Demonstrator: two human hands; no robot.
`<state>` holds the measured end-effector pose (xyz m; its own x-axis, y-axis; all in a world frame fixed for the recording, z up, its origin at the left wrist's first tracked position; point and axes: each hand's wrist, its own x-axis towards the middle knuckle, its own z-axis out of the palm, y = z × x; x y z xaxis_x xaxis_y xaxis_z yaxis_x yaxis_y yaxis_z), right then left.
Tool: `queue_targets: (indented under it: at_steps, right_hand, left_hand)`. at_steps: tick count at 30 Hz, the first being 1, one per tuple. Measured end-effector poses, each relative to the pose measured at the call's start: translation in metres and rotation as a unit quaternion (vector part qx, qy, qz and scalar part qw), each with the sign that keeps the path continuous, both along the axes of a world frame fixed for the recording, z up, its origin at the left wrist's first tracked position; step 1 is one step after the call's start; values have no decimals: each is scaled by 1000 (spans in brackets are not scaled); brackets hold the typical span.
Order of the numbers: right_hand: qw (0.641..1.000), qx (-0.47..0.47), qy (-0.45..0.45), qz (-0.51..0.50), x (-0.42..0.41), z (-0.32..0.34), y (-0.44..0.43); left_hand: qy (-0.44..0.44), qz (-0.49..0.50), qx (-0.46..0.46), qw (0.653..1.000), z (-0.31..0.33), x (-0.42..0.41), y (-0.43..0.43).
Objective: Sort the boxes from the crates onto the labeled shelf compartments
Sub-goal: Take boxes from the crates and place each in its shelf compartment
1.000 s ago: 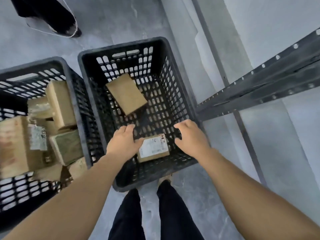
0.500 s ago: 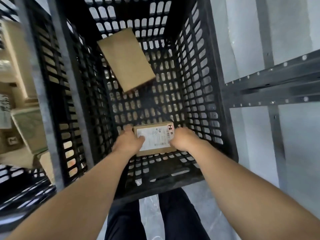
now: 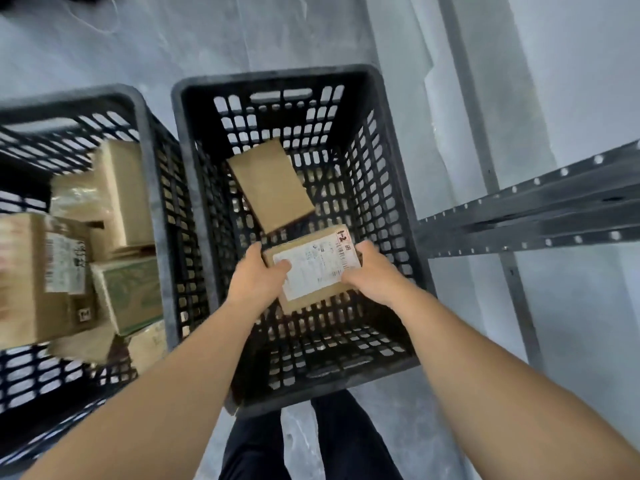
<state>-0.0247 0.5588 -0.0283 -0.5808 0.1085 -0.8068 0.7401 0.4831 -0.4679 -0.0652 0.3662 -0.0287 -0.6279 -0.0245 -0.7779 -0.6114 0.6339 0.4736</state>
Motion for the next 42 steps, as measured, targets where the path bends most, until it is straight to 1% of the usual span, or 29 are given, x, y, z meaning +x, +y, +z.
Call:
queue_targets:
  at_steps: [3, 5, 7, 10, 12, 15, 16, 20, 22, 25, 27, 30, 35, 38, 42]
  right_hand:
    - [992, -69, 62, -81, -14, 52, 3]
    - [983, -100, 97, -119, -23, 82, 3]
    - [973, -121, 134, -146, -30, 109, 5]
    - [961, -131, 185, -158, -39, 146, 8]
    - [952, -154, 202, -171, -43, 169, 11]
    - [937, -188, 226, -188, -47, 197, 16]
    - [933, -191, 238, -191, -47, 207, 18]
    - [927, -166, 281, -184, -50, 241, 23]
    - [925, -152, 300, -177, -50, 256, 26]
    - [911, -150, 329, -199, -47, 277, 27]
    - [901, -156, 349, -204, -41, 289, 27]
    - [895, -156, 362, -209, -27, 301, 27]
    - [912, -134, 326, -209, 8, 312, 24]
    - [900, -140, 336, -240, 29, 314, 21]
    - [884, -115, 369, -264, 56, 322, 20]
  left_hand:
    - [40, 32, 42, 998, 43, -16, -8]
    - [57, 35, 56, 996, 75, -25, -12]
    - [79, 41, 76, 993, 107, -32, -14]
    - [114, 53, 111, 986, 152, -40, -12]
    - [149, 37, 122, 981, 178, -45, -12]
    - [201, -17, 110, 973, 208, -50, -14]
    - [202, -29, 121, 972, 215, -52, -16]
    - [140, -63, 203, 967, 239, -53, -19]
    - [125, -81, 221, 964, 250, -55, -18]
    - [101, -136, 252, 953, 266, -59, -13]
    - [99, -161, 275, 943, 275, -60, -10]
    - [103, -168, 321, 926, 286, -59, -1]
    - [113, -158, 376, 906, 296, -55, 16]
    - [117, -170, 399, 894, 301, -50, 27]
    - [113, -213, 409, 880, 306, -43, 41]
